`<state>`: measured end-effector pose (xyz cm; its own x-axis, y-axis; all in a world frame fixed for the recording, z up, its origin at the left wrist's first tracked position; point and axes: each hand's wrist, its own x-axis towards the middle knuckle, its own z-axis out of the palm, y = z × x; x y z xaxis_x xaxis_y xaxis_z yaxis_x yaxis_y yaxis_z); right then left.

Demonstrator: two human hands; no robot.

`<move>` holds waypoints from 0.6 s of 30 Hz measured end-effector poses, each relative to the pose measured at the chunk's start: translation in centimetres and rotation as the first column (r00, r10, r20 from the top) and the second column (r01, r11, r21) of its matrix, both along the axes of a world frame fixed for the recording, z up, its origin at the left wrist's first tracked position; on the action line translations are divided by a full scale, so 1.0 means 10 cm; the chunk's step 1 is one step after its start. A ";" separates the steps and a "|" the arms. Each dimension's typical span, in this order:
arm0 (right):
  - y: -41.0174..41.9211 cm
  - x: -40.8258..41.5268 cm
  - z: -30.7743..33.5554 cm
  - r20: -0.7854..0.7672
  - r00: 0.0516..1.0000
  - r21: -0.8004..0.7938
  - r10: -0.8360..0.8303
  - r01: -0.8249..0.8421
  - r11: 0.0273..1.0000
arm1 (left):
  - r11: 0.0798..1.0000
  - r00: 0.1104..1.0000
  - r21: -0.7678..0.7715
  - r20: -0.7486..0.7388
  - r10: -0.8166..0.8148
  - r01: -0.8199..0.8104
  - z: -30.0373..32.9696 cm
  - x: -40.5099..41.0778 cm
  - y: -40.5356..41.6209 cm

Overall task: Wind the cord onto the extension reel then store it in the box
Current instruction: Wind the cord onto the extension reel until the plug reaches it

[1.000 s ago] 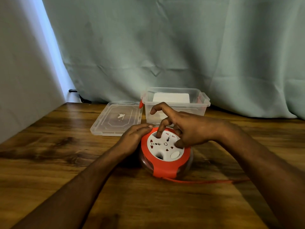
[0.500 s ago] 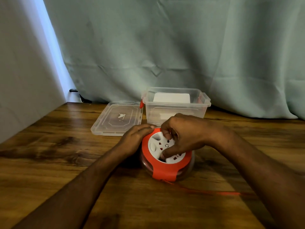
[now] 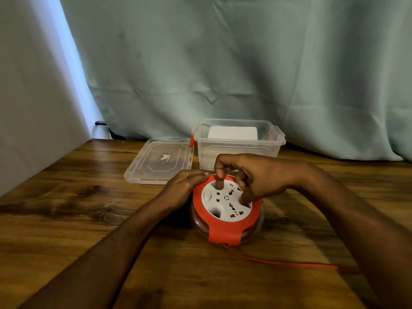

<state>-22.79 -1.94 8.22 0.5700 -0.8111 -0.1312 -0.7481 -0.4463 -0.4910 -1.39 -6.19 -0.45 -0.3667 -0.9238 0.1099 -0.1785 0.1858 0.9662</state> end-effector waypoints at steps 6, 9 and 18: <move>0.02 0.02 0.01 -0.041 0.999 -0.025 0.001 -0.002 1.000 | 1.000 1.000 -0.009 0.018 0.006 -0.006 -0.01 0.00 0.01; 0.05 0.06 0.01 -0.029 1.000 -0.017 -0.012 0.012 1.000 | 1.000 1.000 -0.025 0.010 0.007 -0.006 0.00 0.00 0.01; 0.07 0.10 0.00 -0.126 0.990 -0.183 -0.066 0.043 0.982 | 1.000 1.000 -0.011 -0.017 0.023 -0.023 -0.01 0.00 0.02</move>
<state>-21.81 -1.22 8.25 0.5118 -0.8576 -0.0512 -0.8262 -0.4749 -0.3030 -1.35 -6.03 -0.50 -0.3436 -0.9305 0.1267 -0.1660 0.1930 0.9670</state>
